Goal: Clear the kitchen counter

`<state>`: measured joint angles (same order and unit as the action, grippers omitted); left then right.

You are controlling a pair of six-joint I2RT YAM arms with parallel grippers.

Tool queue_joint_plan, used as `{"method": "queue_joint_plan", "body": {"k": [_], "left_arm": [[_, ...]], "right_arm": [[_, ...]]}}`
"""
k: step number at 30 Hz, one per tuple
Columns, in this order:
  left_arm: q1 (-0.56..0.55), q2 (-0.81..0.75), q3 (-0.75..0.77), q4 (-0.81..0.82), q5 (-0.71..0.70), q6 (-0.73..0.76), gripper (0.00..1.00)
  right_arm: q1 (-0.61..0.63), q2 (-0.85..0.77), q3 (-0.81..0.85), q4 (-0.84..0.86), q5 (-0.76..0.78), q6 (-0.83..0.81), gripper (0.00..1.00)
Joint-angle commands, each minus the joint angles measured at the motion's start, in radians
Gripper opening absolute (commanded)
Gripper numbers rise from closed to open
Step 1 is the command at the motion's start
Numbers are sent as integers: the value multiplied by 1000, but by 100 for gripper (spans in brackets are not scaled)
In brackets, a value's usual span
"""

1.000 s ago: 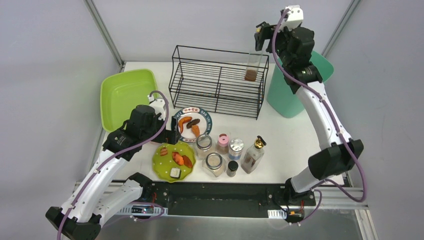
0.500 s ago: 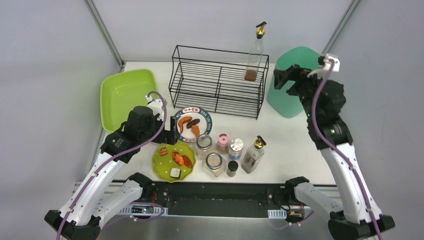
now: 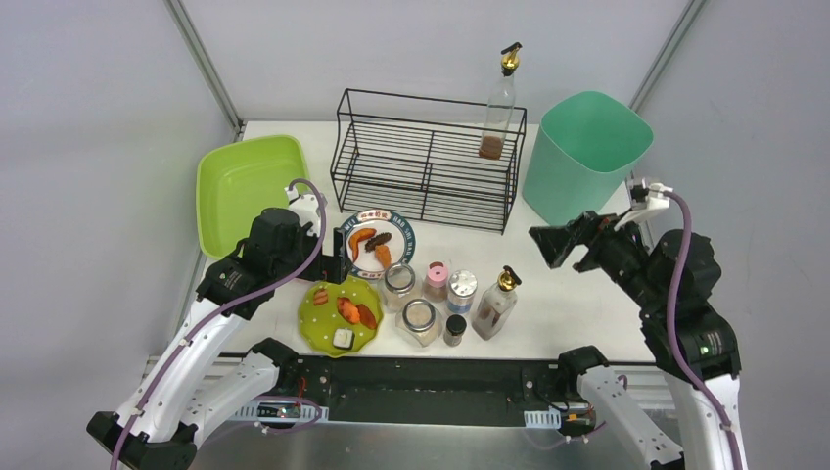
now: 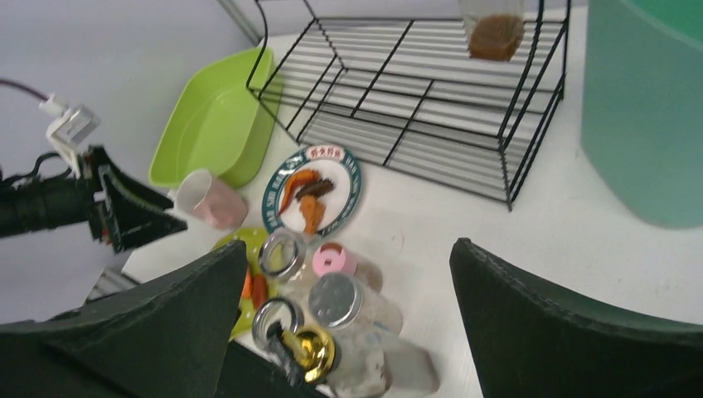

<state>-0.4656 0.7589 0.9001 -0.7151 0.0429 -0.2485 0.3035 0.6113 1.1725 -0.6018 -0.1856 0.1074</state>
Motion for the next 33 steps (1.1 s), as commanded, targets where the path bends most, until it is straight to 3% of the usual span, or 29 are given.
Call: {"method": "queue_joint_plan", "body": {"k": [1,11,33], "left_arm": [[-5,-10,-9,13,5,-11,100],[-5,-5,-10,12,13,-11,100],[-5,29,-8,13,22,-9,100]], "right_arm": [[5,-71,4,-184,-143,26,96],[4,-162,-128,-255,-236,47,93],[9,-200,-262,-156,-333,-13,89]]}}
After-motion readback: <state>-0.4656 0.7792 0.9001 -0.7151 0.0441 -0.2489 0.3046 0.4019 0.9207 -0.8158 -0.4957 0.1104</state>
